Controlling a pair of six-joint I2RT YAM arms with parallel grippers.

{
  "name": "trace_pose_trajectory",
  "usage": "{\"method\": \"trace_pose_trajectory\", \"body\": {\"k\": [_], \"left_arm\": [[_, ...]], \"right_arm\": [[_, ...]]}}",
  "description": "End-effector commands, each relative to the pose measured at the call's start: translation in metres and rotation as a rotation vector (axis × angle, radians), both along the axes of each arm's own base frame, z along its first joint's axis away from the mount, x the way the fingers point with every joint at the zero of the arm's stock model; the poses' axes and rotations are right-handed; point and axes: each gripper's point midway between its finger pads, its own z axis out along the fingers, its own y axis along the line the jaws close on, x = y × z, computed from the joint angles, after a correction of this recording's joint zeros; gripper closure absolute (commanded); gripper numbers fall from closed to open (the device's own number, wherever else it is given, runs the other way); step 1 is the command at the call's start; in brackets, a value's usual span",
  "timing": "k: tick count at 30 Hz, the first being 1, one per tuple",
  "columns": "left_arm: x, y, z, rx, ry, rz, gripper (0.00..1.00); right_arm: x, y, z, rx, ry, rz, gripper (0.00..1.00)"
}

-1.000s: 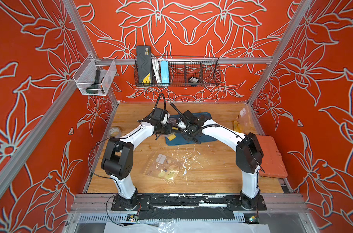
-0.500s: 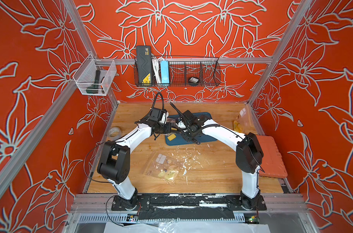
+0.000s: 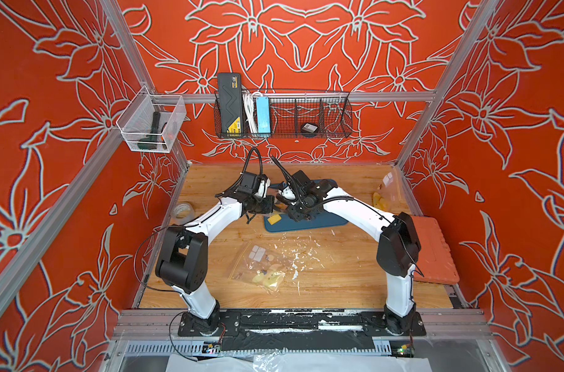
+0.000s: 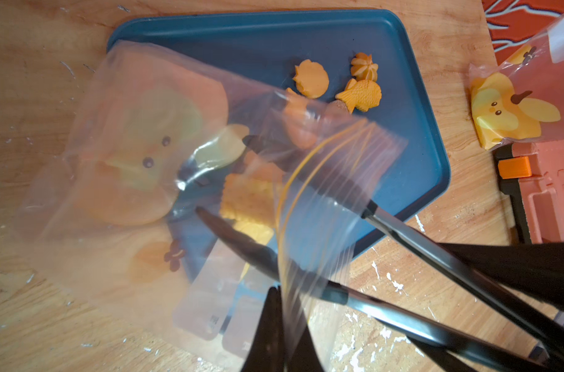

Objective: Put the cookies into a resealable bag to prevent moisture
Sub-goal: Place the cookie in the ziploc bag, then pick up the cookie from the tray.

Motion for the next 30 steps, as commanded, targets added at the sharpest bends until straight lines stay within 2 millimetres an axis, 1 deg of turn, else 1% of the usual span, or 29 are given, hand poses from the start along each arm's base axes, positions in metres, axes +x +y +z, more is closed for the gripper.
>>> {"method": "trace_pose_trajectory", "body": {"k": [1, 4, 9, 13, 17, 21, 23, 25, 28, 30], "left_arm": [[0.001, 0.000, 0.001, 0.007, -0.005, -0.008, 1.00], [0.002, 0.002, -0.001, 0.015, 0.000, 0.000, 1.00], [0.004, 0.009, -0.004, 0.043, 0.005, 0.033, 1.00], [0.006, 0.014, -0.006, 0.053, 0.009, 0.052, 1.00], [0.006, 0.015, -0.008, 0.054, 0.018, 0.058, 1.00], [0.007, 0.018, -0.009, 0.058, 0.021, 0.070, 1.00], [0.009, 0.023, -0.008, 0.068, 0.016, 0.091, 1.00], [0.011, 0.032, -0.006, 0.080, 0.009, 0.130, 1.00], [0.013, 0.045, 0.000, 0.077, -0.009, 0.177, 1.00], [0.014, 0.053, 0.002, 0.081, -0.018, 0.204, 1.00]], "right_arm": [[0.002, 0.006, 0.010, 0.019, -0.018, 0.008, 0.48], [-0.001, 0.005, 0.015, 0.029, -0.019, 0.010, 0.47], [-0.013, -0.007, 0.028, 0.044, -0.031, 0.000, 0.53], [-0.034, -0.023, 0.033, 0.076, -0.024, -0.010, 0.57], [-0.055, -0.038, 0.039, 0.134, -0.042, -0.018, 0.58], [-0.066, -0.054, 0.045, 0.172, -0.084, -0.056, 0.58], [-0.068, -0.064, 0.038, 0.161, -0.099, -0.088, 0.59], [-0.069, -0.074, 0.027, 0.130, -0.092, -0.124, 0.59], [-0.070, -0.079, 0.008, 0.093, -0.061, -0.148, 0.60], [-0.070, -0.077, 0.002, 0.094, -0.054, -0.156, 0.60]]}}
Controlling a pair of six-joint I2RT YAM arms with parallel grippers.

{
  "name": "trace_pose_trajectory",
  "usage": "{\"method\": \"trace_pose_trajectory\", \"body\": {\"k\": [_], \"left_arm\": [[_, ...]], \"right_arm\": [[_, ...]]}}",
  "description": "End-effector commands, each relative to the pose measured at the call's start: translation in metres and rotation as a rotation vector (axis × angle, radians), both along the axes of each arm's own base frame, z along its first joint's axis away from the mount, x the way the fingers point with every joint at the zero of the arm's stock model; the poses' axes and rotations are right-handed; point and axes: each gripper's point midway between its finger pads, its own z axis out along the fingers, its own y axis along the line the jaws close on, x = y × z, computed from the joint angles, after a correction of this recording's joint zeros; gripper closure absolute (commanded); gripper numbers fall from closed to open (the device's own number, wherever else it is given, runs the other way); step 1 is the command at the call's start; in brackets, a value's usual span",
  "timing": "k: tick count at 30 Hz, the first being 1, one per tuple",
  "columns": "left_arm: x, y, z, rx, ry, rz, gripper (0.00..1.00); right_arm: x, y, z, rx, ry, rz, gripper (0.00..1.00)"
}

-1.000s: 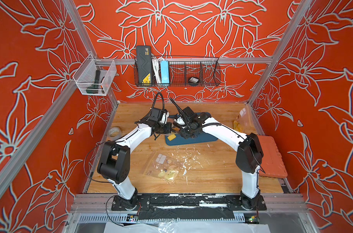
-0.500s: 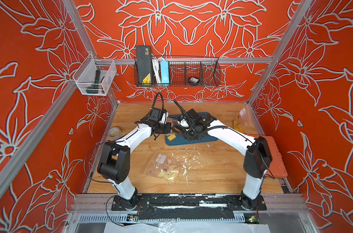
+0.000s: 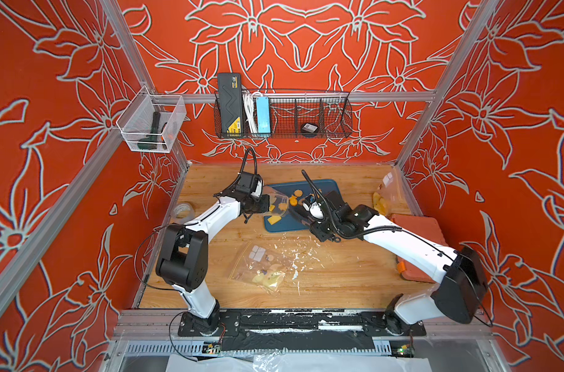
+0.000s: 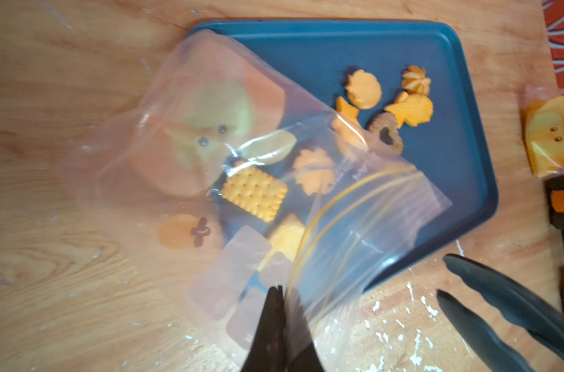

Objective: Put the cookies into a resealable bag to prevent moisture
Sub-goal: Pick up the cookie from the tray.

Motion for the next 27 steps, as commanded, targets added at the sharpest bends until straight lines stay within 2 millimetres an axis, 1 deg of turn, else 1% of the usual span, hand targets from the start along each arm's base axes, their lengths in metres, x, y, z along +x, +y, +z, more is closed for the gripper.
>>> {"method": "trace_pose_trajectory", "body": {"k": [1, 6, 9, 16, 20, 27], "left_arm": [[0.003, 0.018, 0.014, 0.014, -0.040, 0.069, 1.00], [0.004, 0.026, 0.016, 0.010, -0.046, 0.098, 1.00], [0.005, 0.030, 0.018, 0.014, -0.051, 0.112, 1.00], [0.005, 0.030, 0.017, 0.007, -0.048, 0.109, 1.00], [0.005, 0.029, 0.018, 0.003, -0.049, 0.105, 1.00], [0.005, 0.029, 0.017, 0.002, -0.046, 0.102, 1.00]], "right_arm": [[0.009, 0.003, -0.005, 0.022, -0.025, -0.048, 0.60], [0.020, 0.011, -0.022, -0.008, -0.007, -0.046, 0.58], [0.031, 0.018, -0.031, -0.029, -0.003, -0.044, 0.56], [0.056, 0.028, -0.049, -0.062, 0.018, -0.063, 0.52], [0.067, 0.030, -0.054, -0.080, 0.020, -0.071, 0.52], [0.081, 0.041, -0.062, -0.084, 0.039, -0.053, 0.51]]}}
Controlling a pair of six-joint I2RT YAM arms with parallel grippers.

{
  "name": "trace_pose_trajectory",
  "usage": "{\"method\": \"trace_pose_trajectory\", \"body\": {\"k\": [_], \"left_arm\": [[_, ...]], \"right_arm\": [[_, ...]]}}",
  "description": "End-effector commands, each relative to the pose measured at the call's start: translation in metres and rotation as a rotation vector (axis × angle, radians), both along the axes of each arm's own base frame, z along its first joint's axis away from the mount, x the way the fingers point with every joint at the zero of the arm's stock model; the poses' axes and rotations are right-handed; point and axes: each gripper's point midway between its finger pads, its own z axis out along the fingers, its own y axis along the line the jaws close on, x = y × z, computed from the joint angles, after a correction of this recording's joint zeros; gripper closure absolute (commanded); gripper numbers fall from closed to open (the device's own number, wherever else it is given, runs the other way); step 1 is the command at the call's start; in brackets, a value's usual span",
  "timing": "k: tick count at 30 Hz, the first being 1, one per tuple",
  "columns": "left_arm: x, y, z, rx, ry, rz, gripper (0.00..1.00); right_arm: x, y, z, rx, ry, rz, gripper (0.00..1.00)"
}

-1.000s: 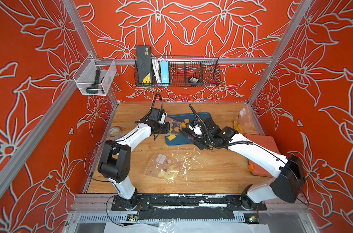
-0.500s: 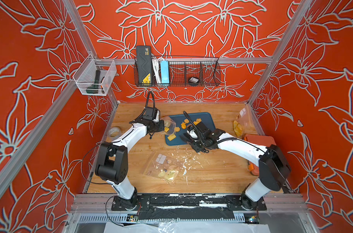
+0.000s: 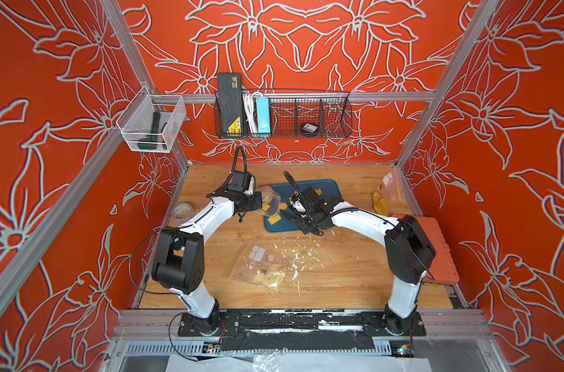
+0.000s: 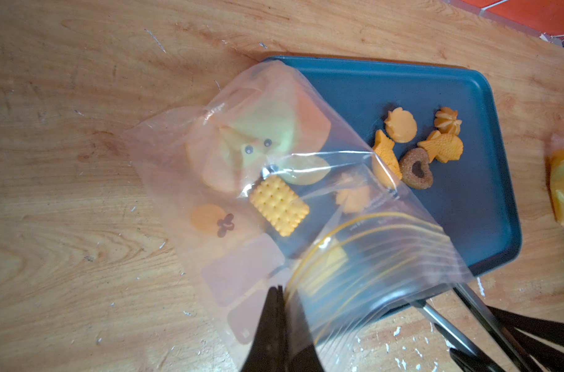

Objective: Put the cookies into a resealable bag to prevent moisture
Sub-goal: Pick up the cookie from the tray.

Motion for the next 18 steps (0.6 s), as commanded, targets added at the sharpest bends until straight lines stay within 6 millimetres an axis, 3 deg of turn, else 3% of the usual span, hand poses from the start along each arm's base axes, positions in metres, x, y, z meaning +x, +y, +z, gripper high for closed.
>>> {"method": "trace_pose_trajectory", "body": {"k": [1, 6, 10, 18], "left_arm": [[0.000, 0.001, 0.011, -0.012, -0.028, 0.000, 1.00], [0.000, 0.000, 0.009, -0.013, -0.022, -0.003, 1.00], [0.000, -0.001, 0.008, -0.017, -0.021, -0.007, 1.00], [-0.001, -0.016, 0.002, -0.073, 0.006, -0.076, 1.00]], "right_arm": [[0.014, 0.005, 0.003, -0.008, -0.020, 0.008, 0.51], [0.023, 0.011, -0.001, -0.003, -0.006, 0.014, 0.52], [0.022, 0.009, 0.002, -0.001, -0.017, 0.005, 0.61], [0.002, -0.025, 0.035, -0.001, -0.117, -0.062, 0.64]]}}
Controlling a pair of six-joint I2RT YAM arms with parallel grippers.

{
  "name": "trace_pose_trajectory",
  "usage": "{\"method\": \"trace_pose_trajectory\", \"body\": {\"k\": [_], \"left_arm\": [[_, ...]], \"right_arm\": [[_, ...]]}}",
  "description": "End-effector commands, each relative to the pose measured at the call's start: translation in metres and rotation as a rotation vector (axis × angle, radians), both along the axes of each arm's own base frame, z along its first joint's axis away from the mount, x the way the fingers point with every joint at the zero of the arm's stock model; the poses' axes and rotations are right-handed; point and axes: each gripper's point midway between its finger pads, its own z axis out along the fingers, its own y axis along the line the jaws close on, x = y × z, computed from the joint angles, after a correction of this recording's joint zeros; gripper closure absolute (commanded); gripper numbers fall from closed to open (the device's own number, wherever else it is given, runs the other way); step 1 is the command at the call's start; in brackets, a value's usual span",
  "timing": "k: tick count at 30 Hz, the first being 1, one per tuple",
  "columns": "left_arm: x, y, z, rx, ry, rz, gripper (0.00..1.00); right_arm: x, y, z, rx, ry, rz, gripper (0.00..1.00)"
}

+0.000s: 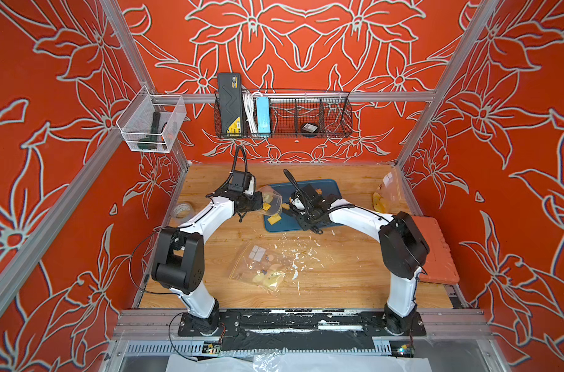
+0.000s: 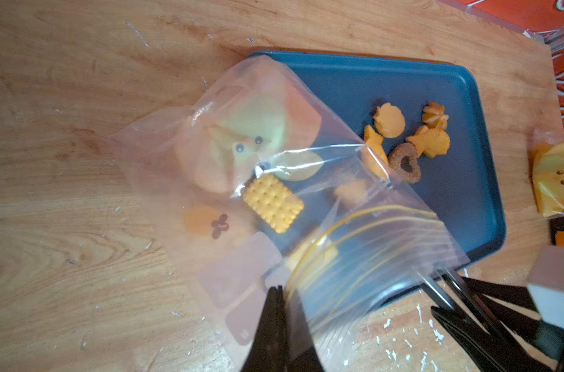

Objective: Put the cookies into a resealable bag to prevent moisture
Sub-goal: Pick up the cookie from the tray, then place the cookie in the ziploc bag.

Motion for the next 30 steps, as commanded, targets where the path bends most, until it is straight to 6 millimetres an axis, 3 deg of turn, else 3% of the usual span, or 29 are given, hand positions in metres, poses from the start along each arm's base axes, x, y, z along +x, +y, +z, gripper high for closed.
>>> {"method": "trace_pose_trajectory", "body": {"k": [1, 3, 9, 14, 19, 30], "left_arm": [[0.002, -0.009, 0.001, -0.036, -0.001, -0.047, 1.00], [0.002, -0.011, 0.000, -0.044, 0.002, -0.055, 1.00], [0.001, -0.015, -0.001, -0.056, 0.007, -0.072, 1.00], [0.000, -0.018, -0.002, -0.069, 0.012, -0.085, 1.00], [-0.001, -0.022, -0.001, -0.076, 0.010, -0.101, 1.00], [-0.002, -0.027, 0.001, -0.090, 0.004, -0.122, 1.00]], "right_arm": [[-0.004, -0.017, 0.041, 0.033, -0.111, -0.051, 0.64], [-0.012, -0.023, 0.054, 0.054, -0.135, -0.060, 0.64], [-0.043, -0.018, 0.079, 0.157, -0.152, 0.000, 0.66], [-0.052, -0.003, 0.103, 0.263, -0.164, 0.063, 0.67], [-0.044, 0.013, 0.102, 0.271, -0.136, 0.086, 0.68], [-0.003, 0.044, 0.075, 0.183, -0.091, 0.083, 0.70]]}}
